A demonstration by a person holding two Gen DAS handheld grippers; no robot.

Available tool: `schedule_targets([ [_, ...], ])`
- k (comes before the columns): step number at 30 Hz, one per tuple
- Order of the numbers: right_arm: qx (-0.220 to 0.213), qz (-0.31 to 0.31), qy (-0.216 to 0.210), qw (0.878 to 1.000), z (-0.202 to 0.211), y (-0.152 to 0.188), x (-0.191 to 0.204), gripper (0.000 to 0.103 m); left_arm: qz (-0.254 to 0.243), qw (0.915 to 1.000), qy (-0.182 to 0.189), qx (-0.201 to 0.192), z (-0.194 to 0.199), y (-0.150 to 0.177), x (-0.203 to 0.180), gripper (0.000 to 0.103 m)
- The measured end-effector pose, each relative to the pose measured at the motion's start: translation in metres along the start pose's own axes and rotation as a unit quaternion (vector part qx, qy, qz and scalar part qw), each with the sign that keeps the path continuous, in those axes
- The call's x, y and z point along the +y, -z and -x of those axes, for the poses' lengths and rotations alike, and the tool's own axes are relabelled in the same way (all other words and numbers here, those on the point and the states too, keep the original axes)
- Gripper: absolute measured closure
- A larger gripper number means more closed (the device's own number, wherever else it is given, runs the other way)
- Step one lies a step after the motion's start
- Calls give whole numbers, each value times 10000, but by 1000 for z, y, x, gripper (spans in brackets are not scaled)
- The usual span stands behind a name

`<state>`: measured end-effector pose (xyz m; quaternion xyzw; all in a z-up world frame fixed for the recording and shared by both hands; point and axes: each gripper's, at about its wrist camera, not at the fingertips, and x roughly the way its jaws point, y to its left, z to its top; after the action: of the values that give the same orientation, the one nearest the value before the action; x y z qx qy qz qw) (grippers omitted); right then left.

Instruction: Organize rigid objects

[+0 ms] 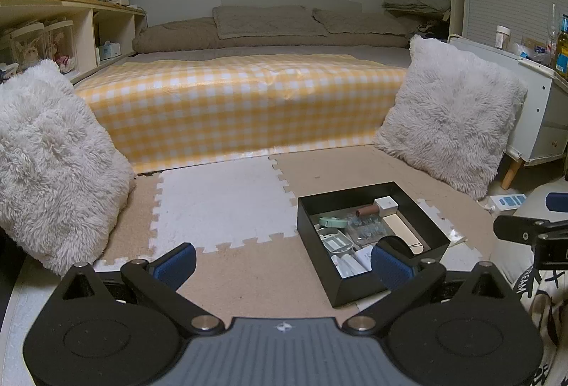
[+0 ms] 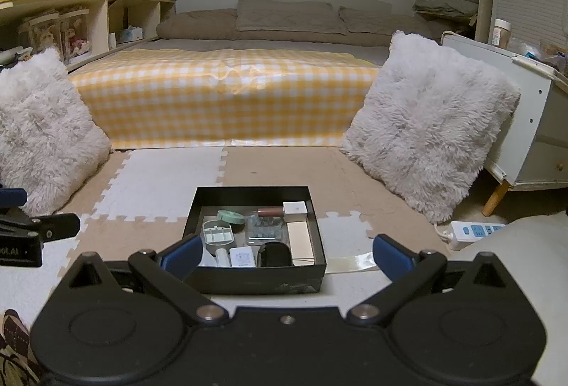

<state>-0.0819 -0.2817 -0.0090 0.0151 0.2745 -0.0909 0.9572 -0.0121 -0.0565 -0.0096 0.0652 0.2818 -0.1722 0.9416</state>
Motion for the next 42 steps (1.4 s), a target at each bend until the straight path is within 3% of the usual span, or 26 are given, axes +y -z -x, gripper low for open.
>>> schedule_targets([
  [42, -9, 16, -37, 10000, 2, 1, 1, 0, 11, 10000, -16, 30, 0, 2, 2, 0],
])
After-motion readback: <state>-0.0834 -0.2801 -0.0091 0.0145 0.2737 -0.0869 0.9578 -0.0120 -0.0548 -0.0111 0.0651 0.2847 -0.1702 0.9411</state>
